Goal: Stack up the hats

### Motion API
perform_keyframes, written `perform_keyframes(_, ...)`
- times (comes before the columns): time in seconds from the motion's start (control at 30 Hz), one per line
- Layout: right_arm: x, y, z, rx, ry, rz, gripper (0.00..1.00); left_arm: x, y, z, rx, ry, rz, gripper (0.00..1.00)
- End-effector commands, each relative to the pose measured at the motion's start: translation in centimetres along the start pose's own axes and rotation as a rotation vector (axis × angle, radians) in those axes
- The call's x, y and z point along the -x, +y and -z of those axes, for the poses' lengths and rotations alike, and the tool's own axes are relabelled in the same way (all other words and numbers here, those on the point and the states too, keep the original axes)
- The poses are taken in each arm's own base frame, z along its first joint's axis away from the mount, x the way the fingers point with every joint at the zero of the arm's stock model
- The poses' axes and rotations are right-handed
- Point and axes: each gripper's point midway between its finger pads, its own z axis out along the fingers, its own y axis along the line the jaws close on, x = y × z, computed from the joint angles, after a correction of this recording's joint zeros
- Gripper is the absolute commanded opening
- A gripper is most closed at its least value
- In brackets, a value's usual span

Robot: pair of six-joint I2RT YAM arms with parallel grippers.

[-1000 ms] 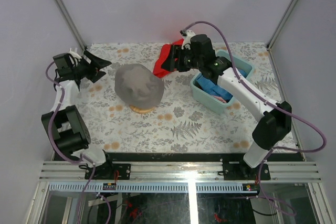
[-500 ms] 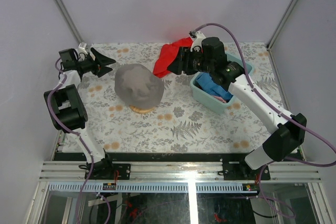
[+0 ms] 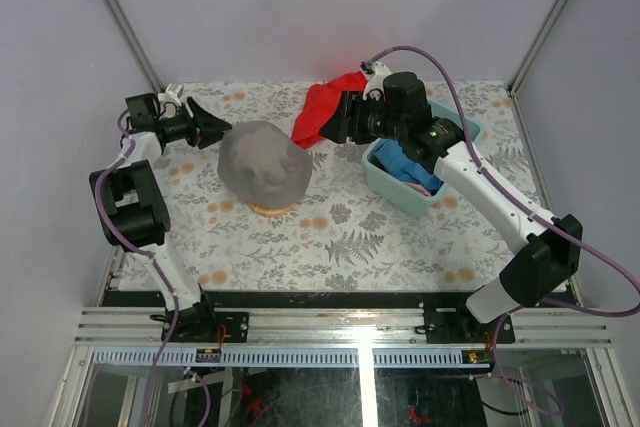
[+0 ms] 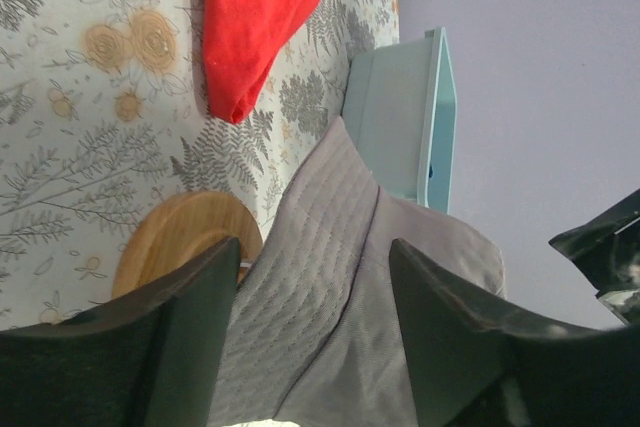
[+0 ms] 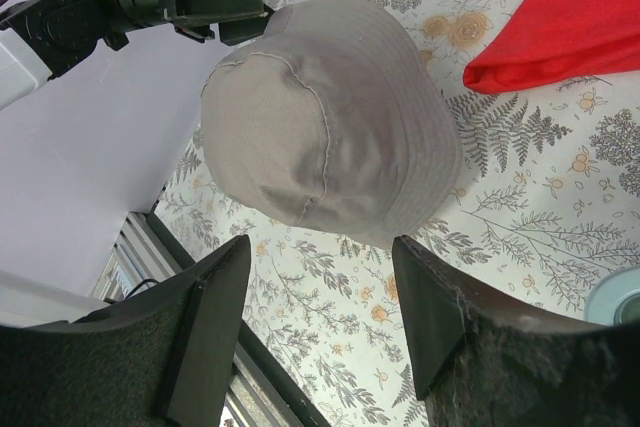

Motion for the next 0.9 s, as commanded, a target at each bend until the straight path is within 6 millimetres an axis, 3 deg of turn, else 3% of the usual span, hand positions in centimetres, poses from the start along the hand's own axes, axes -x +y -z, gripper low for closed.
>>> perform_keyframes(0.0, 0.3, -0.3, 0.1, -0.006, -0.016, -0.011, 0.66, -1.0, 0.6, -0.3, -0.009, 0.043, 0.031, 0.44)
perform_keyframes(0.13, -0.1, -0.8, 0.1, -0.022, -0.008, -0.025, 0.66, -1.7, 1.1, -0.4, -0.01, 0.056, 0.05, 0.34)
perform_keyframes(0.33, -0.3, -1.4, 0.1, -0.04, -0.004, -0.039, 0.66, -2.5, 2.2, -0.5, 0.019, 0.056, 0.073, 0.02)
perform_keyframes(0.67, 0.0, -2.2, 1.0, -0.074, -0.024, -0.036, 0.66, -4.4, 5.3, -0.5, 0.113, 0.045, 0.115, 0.0)
perform_keyframes(0.87, 0.3, -4.9, 2.1, -0.195, -0.016, -0.008, 0.66, -5.5, 6.3, -0.6, 0.132, 0.056, 0.138, 0.0)
